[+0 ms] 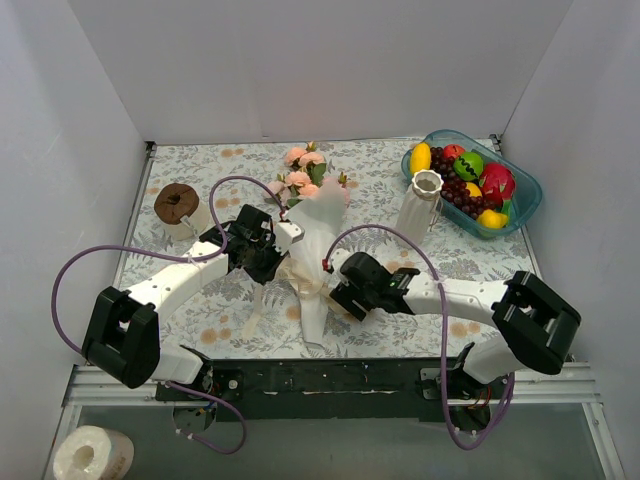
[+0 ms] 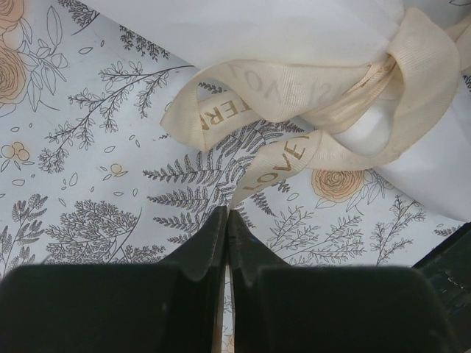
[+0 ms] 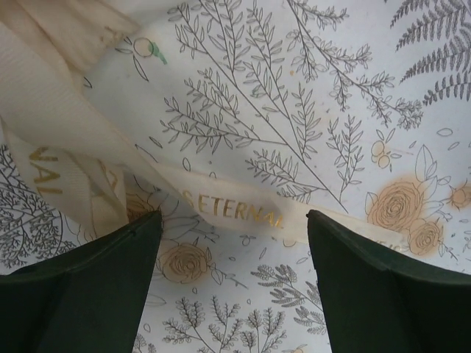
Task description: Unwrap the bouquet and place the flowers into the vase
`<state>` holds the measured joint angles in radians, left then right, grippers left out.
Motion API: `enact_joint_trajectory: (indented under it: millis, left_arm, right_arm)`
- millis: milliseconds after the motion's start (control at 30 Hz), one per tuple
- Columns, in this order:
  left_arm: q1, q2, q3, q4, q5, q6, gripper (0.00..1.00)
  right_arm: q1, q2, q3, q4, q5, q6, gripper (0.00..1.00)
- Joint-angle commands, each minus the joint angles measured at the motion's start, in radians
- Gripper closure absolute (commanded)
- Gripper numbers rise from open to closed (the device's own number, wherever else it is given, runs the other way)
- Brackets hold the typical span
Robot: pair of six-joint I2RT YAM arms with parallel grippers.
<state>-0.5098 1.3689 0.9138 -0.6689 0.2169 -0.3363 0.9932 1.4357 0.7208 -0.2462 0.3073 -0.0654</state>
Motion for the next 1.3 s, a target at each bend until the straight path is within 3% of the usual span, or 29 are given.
enact_joint_trajectory:
  millis: [0,333,533,633,733,1000,1267]
  left_arm:
    - [-0.004,-0.024,0.034,-0.009,-0.022,-0.013,1.0]
    - [-0.004,-0.047,0.008,-0.012,-0.05,-0.018,1.0]
    - [-0.003,-0.05,0.016,-0.023,-0.06,-0.023,1.0]
    - [-0.003,-0.051,0.028,-0.026,-0.063,-0.032,1.0]
    - [-0.003,-0.053,0.046,-0.032,-0.056,-0.046,1.0]
    - [-0.003,-0.062,0.082,-0.052,-0.053,-0.067,1.0]
    - [0.004,-0.122,0.131,-0.097,-0.094,-0.067,1.0]
  right_arm:
    - [-0.01,0.054,0.011,0.114,0.001,-0.039,0.14]
    - [-0.014,0.123,0.066,0.168,-0.148,-0.047,0.26]
    - [-0.014,0.154,0.054,0.166,-0.191,0.022,0.44]
    - [-0.014,0.128,0.034,0.176,-0.197,0.055,0.62]
    - [-0.015,0.095,0.023,0.174,-0.178,0.081,0.98]
    - [-0.014,-0.02,0.034,0.096,-0.088,0.111,0.99]
    - [-0.024,-0.233,0.097,-0.034,0.039,0.144,0.99]
